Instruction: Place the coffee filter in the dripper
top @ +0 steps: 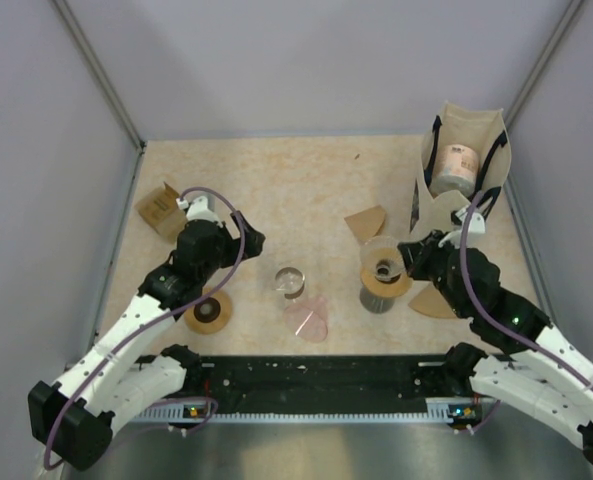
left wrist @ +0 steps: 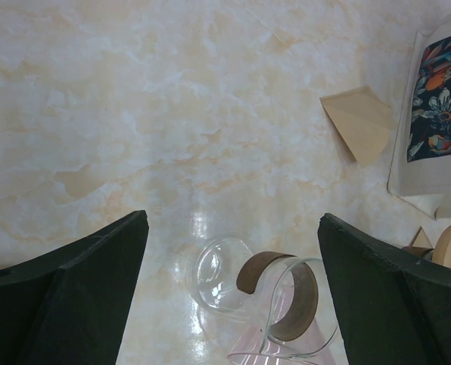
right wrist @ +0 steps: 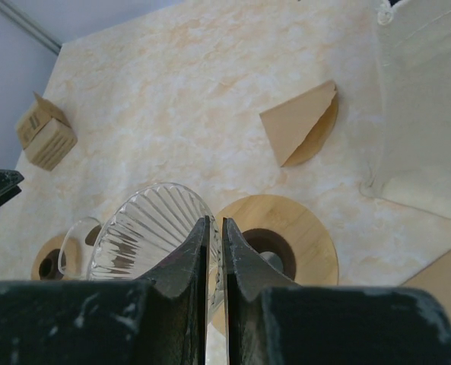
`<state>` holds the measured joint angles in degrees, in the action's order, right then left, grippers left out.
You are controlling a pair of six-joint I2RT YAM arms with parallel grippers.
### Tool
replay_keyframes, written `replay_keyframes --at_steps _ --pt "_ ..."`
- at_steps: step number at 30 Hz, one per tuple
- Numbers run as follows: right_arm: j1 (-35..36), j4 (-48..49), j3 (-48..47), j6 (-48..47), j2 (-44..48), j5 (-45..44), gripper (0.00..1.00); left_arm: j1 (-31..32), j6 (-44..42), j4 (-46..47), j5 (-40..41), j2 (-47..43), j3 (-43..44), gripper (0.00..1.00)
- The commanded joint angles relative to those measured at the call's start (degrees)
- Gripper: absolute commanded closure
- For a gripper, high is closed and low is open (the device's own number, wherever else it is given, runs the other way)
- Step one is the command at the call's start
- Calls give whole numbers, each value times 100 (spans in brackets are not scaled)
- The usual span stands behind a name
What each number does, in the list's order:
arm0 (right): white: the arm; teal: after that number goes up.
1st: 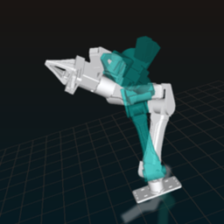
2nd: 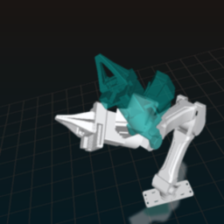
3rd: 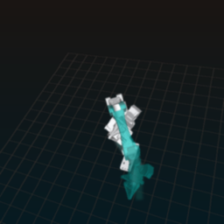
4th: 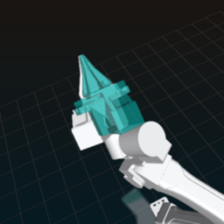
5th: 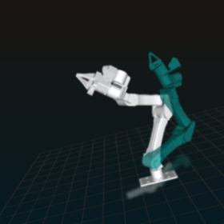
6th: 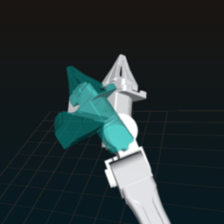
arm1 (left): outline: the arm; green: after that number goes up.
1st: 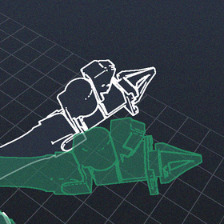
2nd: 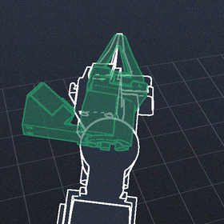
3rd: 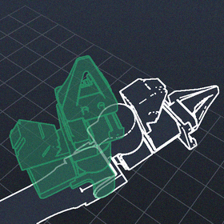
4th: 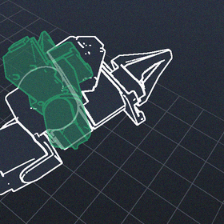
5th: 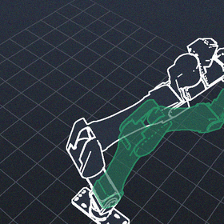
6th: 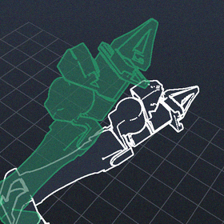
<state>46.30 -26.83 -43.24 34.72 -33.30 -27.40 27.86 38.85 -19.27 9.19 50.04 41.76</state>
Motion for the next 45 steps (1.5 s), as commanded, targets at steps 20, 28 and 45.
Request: replay_keyframes --at_steps 20,28,45 --pt "-51 653 677 35 500 -573 100 -17 -62 529 -251 111 -124 1" --pt "-43 916 685 237 561 -608 100 -17 -88 547 -304 217 -89 1" --pt "-104 1092 1274 228 552 -820 100 -8 -123 512 -348 208 -80 1"
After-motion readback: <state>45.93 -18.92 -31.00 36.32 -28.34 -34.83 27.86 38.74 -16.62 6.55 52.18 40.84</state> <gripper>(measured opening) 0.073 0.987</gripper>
